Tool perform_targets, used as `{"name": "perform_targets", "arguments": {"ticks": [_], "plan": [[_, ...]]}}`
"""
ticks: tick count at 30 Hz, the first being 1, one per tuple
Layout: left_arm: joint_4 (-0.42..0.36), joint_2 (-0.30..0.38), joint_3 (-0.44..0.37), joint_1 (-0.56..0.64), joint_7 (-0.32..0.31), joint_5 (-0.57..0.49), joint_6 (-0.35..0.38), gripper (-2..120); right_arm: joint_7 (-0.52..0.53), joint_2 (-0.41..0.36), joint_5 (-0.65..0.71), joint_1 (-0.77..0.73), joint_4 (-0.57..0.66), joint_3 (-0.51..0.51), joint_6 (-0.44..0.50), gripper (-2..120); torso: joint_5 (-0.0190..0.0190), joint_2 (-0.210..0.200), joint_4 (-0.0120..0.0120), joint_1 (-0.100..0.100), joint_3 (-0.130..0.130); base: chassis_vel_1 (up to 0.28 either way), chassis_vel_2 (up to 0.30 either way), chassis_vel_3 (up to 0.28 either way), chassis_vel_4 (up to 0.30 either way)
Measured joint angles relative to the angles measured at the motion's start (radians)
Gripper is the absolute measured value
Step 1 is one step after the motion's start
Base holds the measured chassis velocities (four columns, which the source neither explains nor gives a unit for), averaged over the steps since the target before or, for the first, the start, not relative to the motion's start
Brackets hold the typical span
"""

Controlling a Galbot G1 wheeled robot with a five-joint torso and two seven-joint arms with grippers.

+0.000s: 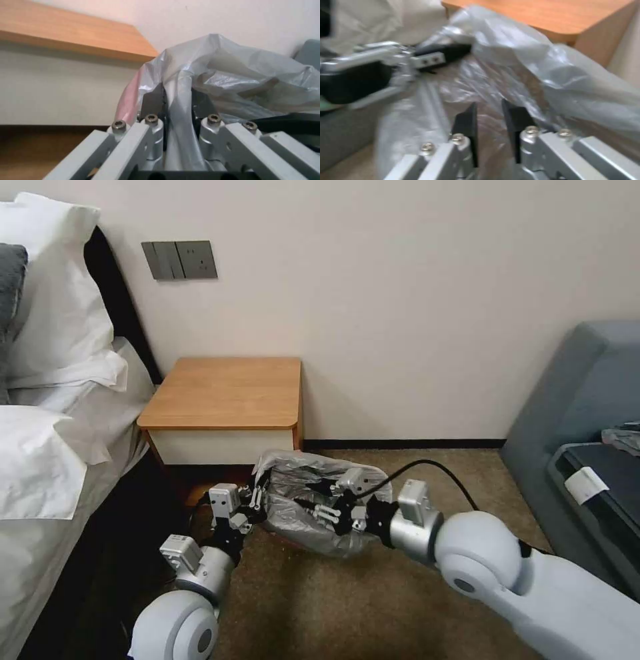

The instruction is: Pick up the garbage bag from the table and place it over the trash can.

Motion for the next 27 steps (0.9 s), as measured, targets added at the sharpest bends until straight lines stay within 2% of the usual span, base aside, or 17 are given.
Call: {"name": "perform_targets", "arguments": {"ticks": [3,5,7,8,15,20,22,27], "plan": [[-0.002,-0.005,0.006,0.000,0.006,0.010,-0.011,7,0.048,0.029,0.003,0.041,-0.036,-0.044,-0.039,3,-0.0001,0.000,-0.0001,0.000,0.000,0.000,0.000,0.000,0.000],[-0.002,-0.006,0.008,0.000,0.008,0.014,-0.017,7,0.076,0.043,0.006,0.054,-0.047,-0.060,-0.053,0,-0.0001,0.000,-0.0001,0.000,0.000,0.000,0.000,0.000,0.000],[-0.002,-0.008,0.010,0.003,0.012,0.023,-0.026,7,0.165,0.077,0.026,0.082,-0.069,-0.088,-0.095,0,0.0000,0.000,0.0000,0.000,0.000,0.000,0.000,0.000,0.000],[-0.002,-0.008,0.010,0.003,0.012,0.023,-0.026,7,0.165,0.077,0.026,0.082,-0.069,-0.088,-0.095,0,0.0000,0.000,0.0000,0.000,0.000,0.000,0.000,0.000,0.000],[-0.006,-0.011,0.010,0.009,0.020,0.050,-0.041,7,0.382,0.152,0.074,0.133,-0.129,-0.173,-0.162,0,0.0000,0.000,0.0000,0.000,0.000,0.000,0.000,0.000,0.000],[-0.003,-0.010,0.006,0.007,0.020,0.049,-0.036,7,0.365,0.157,-0.026,0.138,-0.134,-0.214,-0.163,0,0.0000,0.000,0.0000,0.000,0.000,0.000,0.000,0.000,0.000],[0.000,-0.008,0.005,0.004,0.020,0.038,-0.021,7,0.299,0.146,-0.096,0.146,-0.136,-0.234,-0.163,0,0.0000,0.000,-0.0001,0.000,0.000,0.000,0.000,0.000,0.000],[0.000,-0.006,0.004,0.003,0.027,0.026,-0.004,7,0.237,0.116,-0.164,0.185,-0.153,-0.280,-0.162,0,0.0000,0.000,-0.0001,0.000,0.000,0.000,0.000,0.000,0.000]]}}
